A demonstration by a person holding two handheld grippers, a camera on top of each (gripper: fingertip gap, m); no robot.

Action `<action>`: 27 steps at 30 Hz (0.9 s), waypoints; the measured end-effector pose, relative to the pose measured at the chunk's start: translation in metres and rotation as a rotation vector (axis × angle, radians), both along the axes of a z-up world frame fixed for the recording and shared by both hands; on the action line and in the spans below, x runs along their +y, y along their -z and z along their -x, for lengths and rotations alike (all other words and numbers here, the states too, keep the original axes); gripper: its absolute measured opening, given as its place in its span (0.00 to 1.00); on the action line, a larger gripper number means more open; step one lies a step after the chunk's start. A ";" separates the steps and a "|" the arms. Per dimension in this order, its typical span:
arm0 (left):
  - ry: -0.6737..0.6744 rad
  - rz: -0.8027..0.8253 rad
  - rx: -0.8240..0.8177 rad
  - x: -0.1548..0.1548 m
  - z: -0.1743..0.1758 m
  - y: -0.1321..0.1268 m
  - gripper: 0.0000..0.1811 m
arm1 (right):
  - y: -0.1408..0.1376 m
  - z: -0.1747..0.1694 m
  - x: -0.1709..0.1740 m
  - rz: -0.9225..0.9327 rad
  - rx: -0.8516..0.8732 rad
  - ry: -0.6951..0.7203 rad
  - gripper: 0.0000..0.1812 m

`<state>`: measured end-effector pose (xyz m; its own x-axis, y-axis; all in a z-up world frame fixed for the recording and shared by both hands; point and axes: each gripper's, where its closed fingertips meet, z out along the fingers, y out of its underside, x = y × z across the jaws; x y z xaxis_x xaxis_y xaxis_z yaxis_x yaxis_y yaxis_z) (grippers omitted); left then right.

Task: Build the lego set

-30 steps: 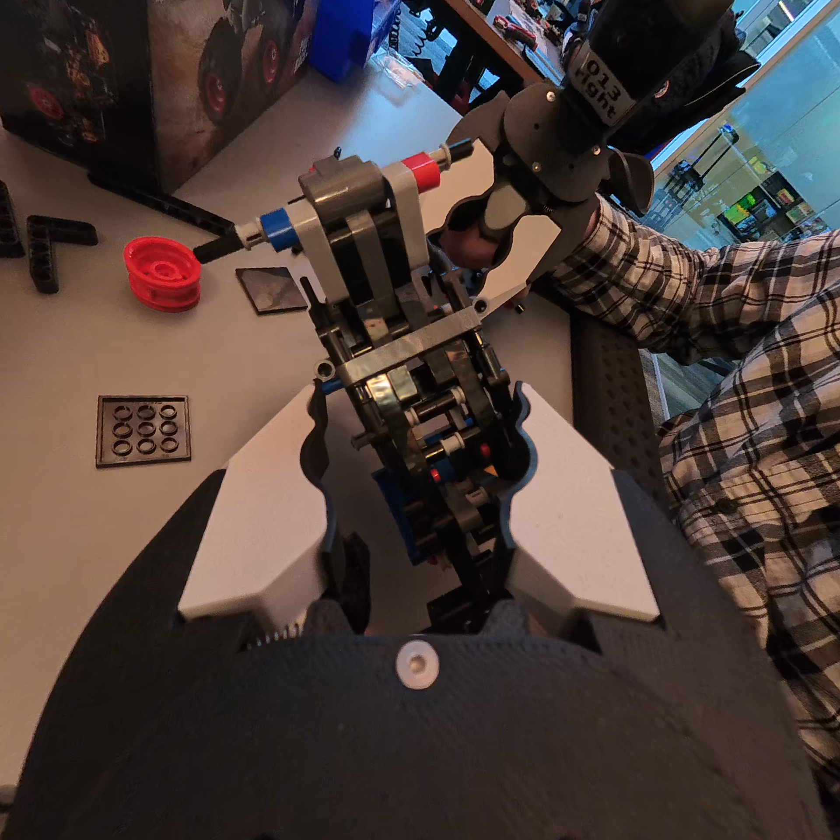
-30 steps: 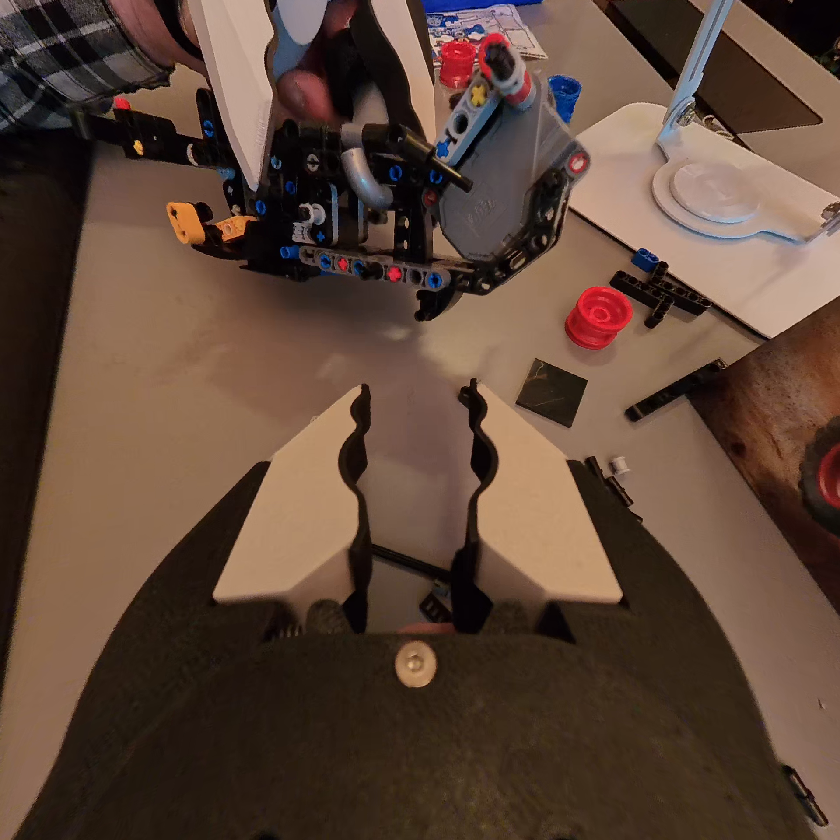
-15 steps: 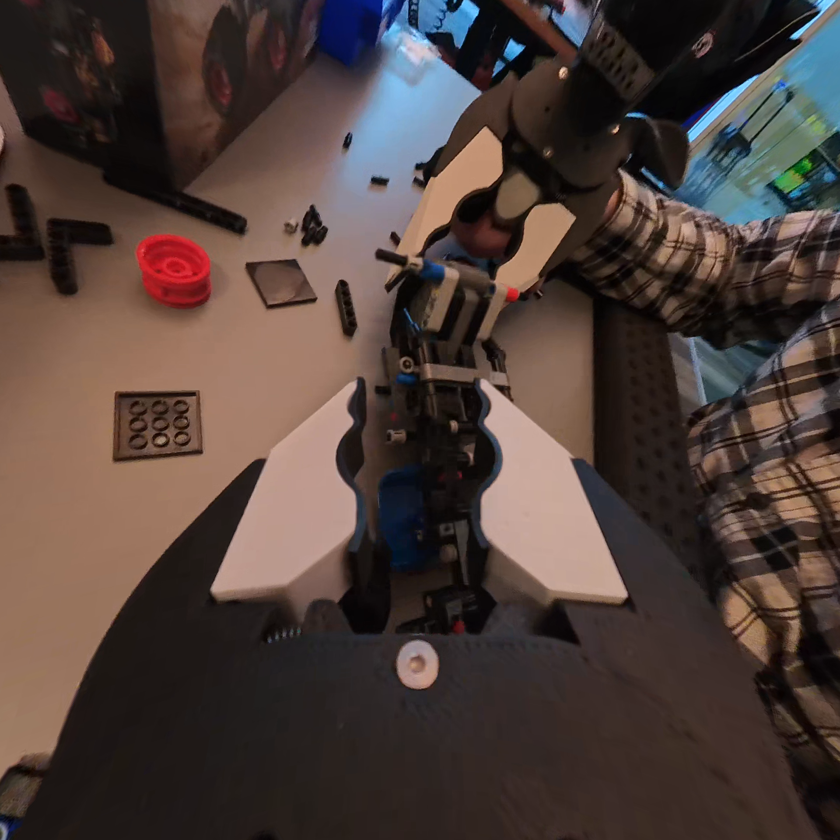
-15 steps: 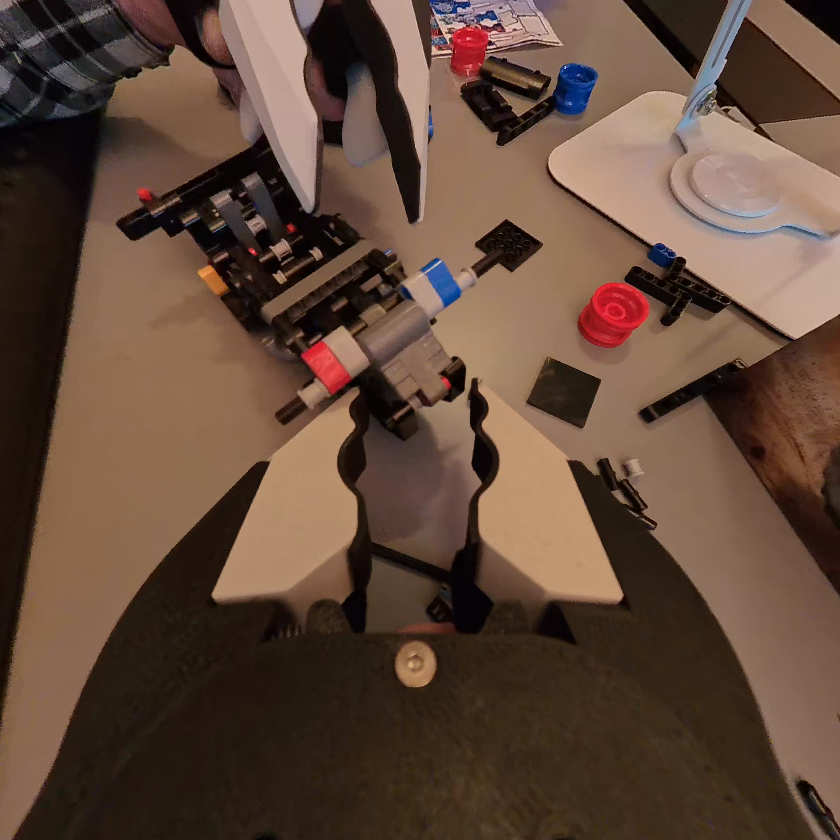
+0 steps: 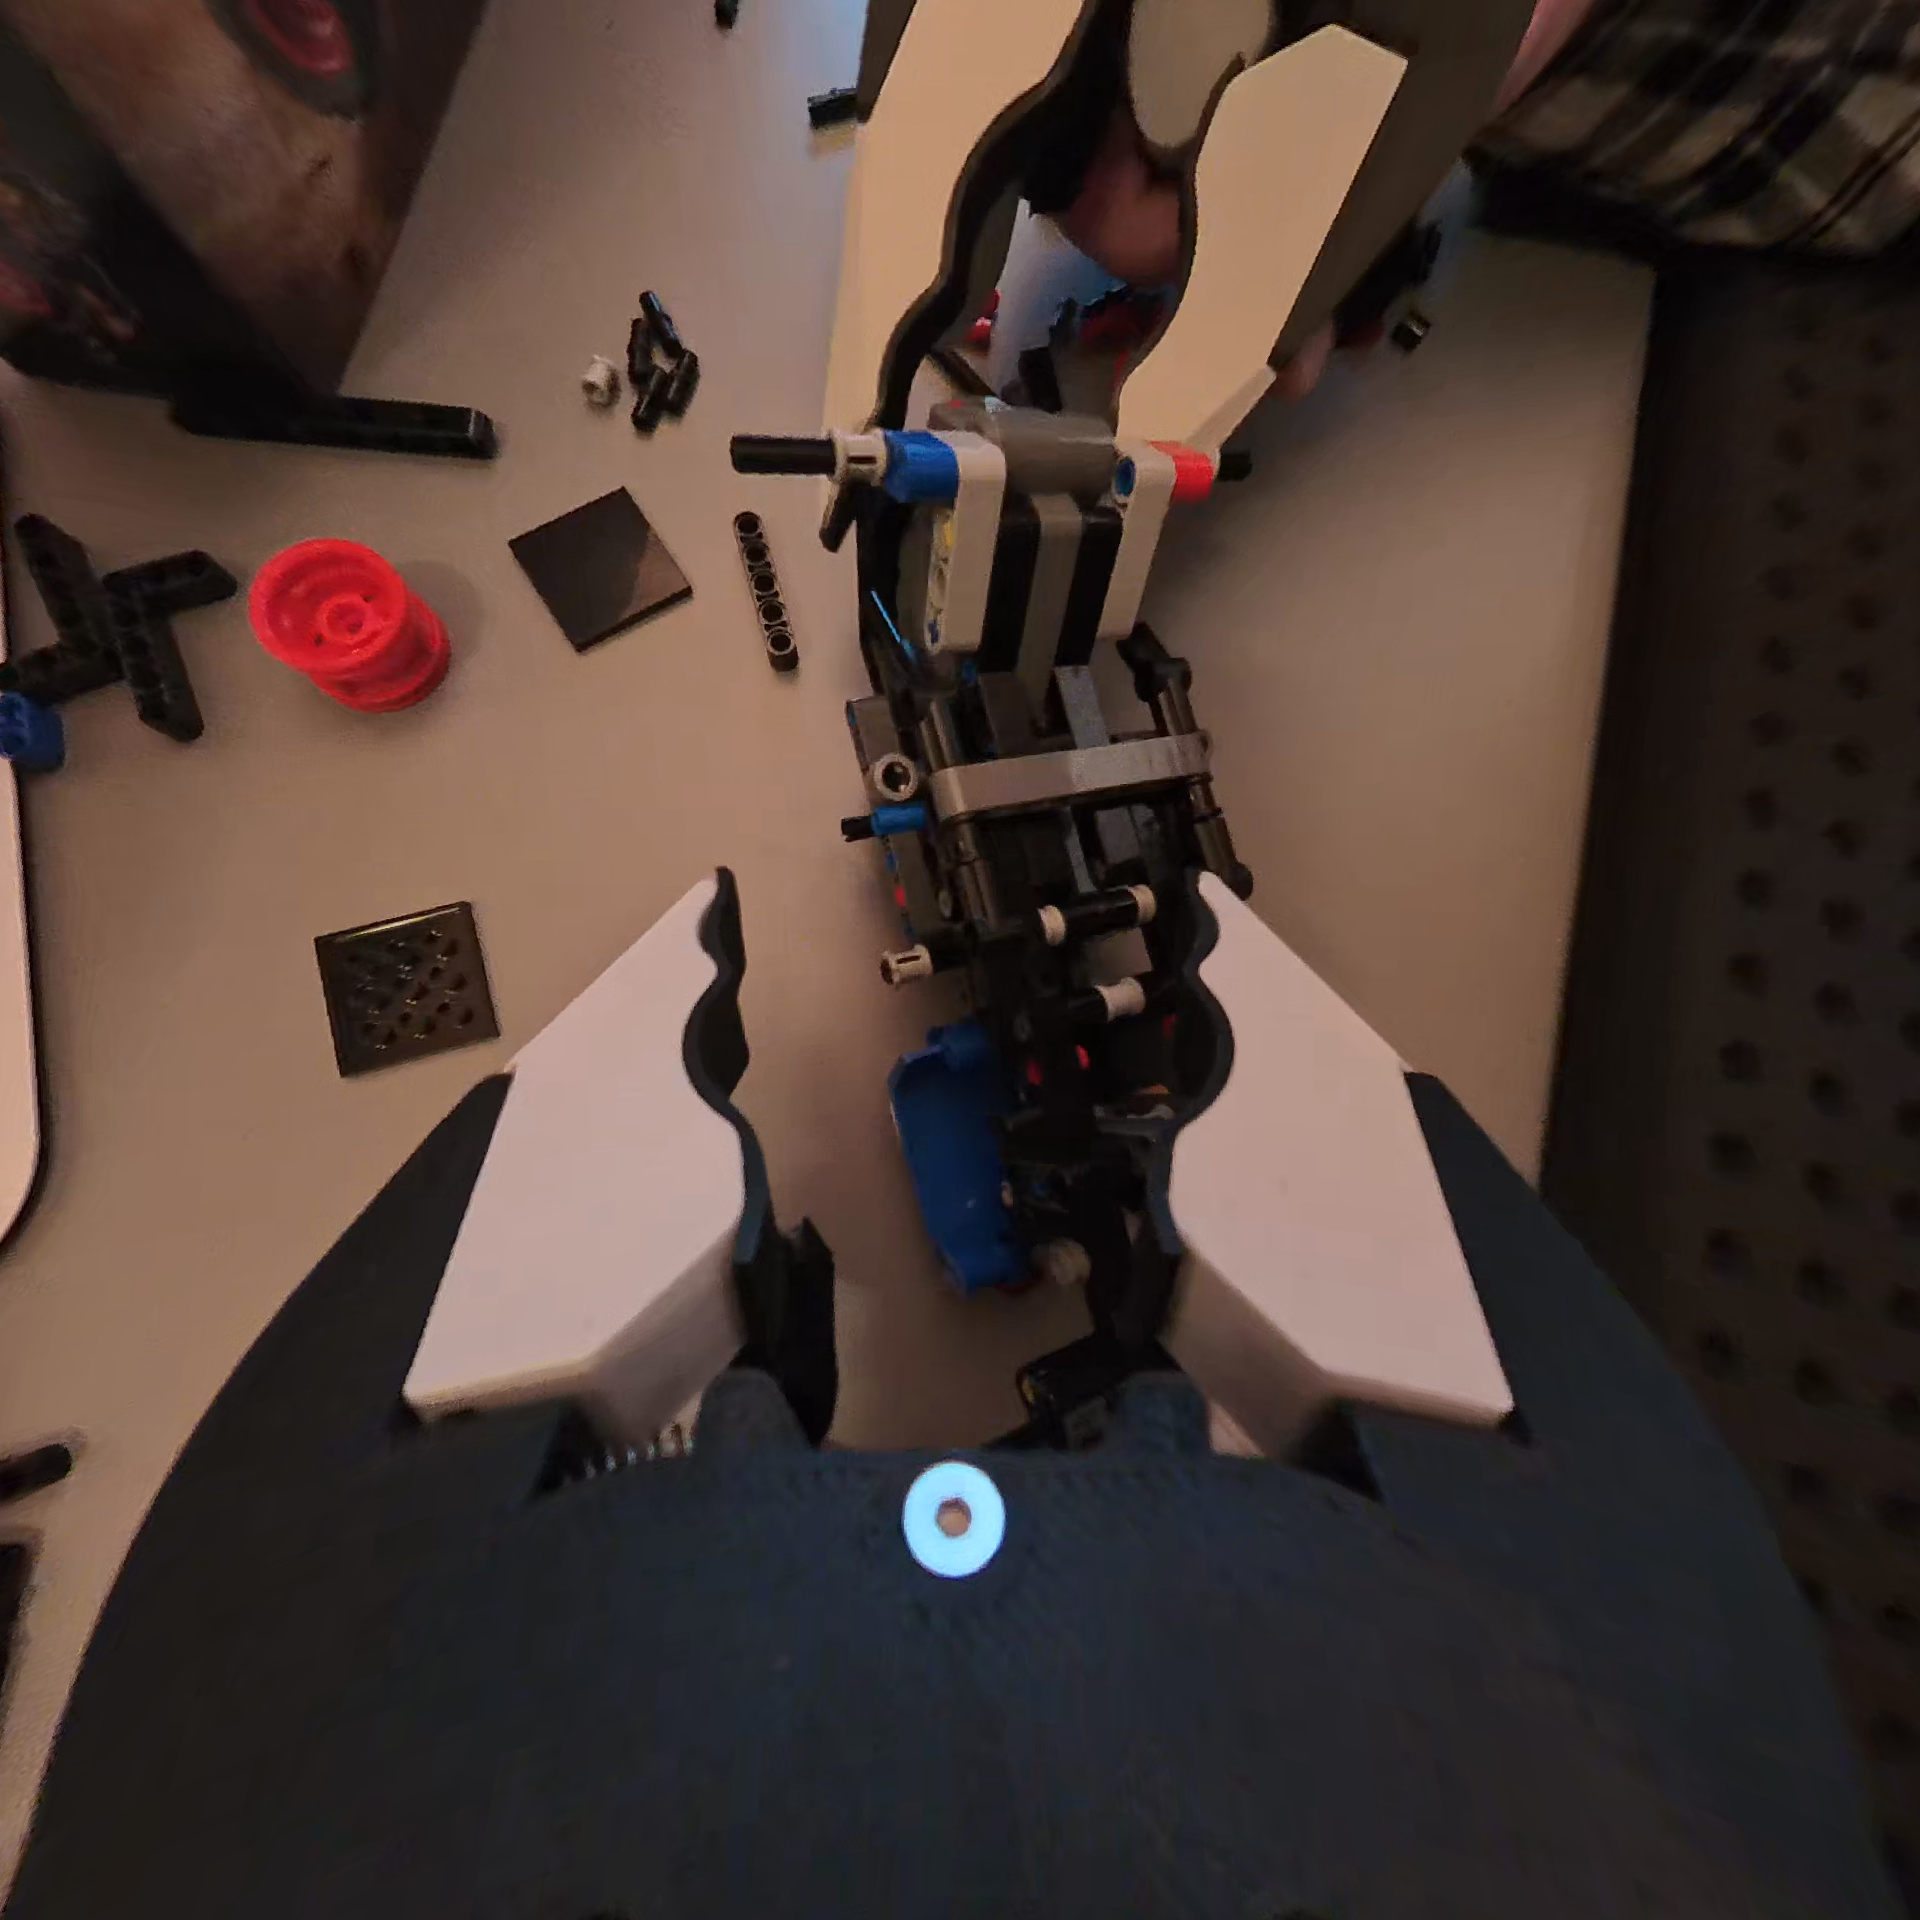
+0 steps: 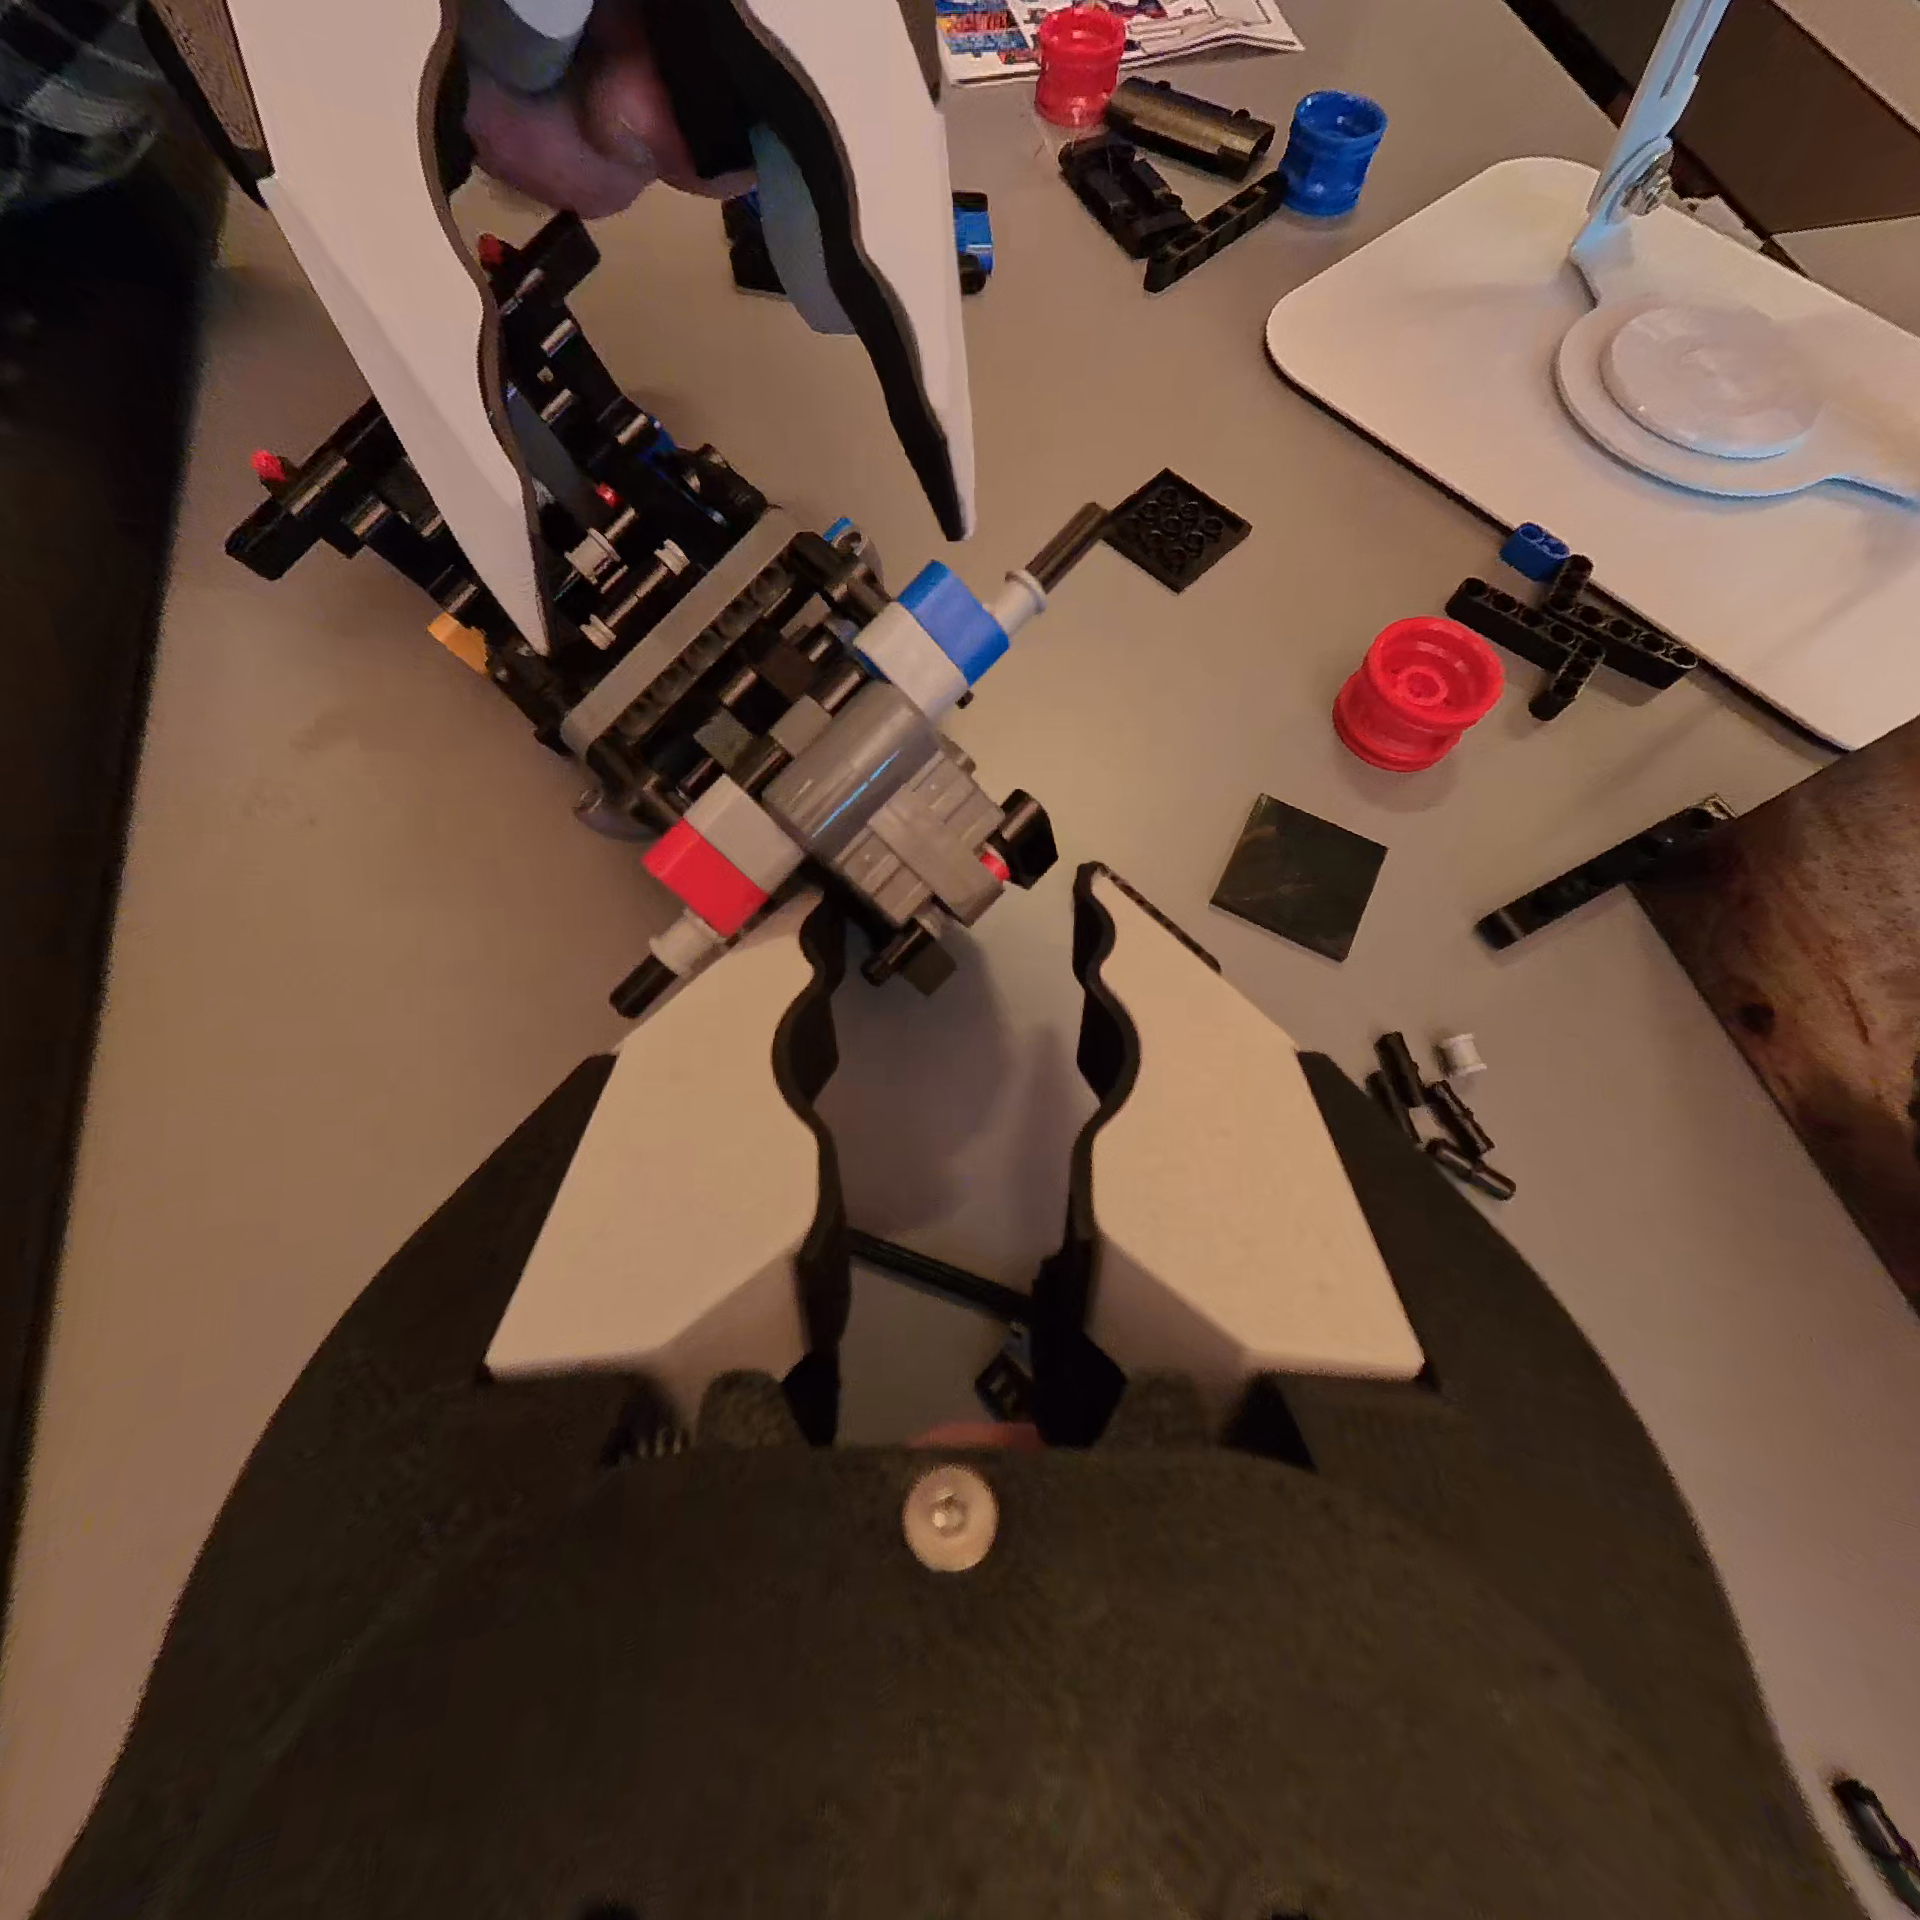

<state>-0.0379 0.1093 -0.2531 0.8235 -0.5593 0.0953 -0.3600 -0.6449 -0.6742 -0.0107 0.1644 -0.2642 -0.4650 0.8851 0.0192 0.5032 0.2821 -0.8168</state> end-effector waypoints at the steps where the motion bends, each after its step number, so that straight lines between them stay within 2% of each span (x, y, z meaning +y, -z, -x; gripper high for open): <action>1: 0.001 0.008 -0.010 -0.001 0.000 0.000 0.43 | 0.001 -0.001 0.002 -0.002 -0.006 0.003 0.23; 8: -0.051 0.029 -0.155 0.001 0.012 0.000 0.37 | 0.005 -0.005 0.004 -0.013 -0.036 -0.007 0.23; 18: -0.064 0.058 -0.316 0.003 0.013 0.000 0.29 | 0.008 -0.008 -0.002 -0.036 -0.056 -0.034 0.22; 27: -0.067 0.045 -0.309 0.003 0.013 -0.001 0.29 | 0.008 -0.008 -0.001 -0.040 -0.056 -0.031 0.22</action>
<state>-0.0507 0.1123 -0.2524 0.7865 -0.4942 0.3704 -0.0982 -0.6922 -0.7150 -0.0026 0.1632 -0.2724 -0.4935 0.8693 0.0275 0.5379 0.3300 -0.7757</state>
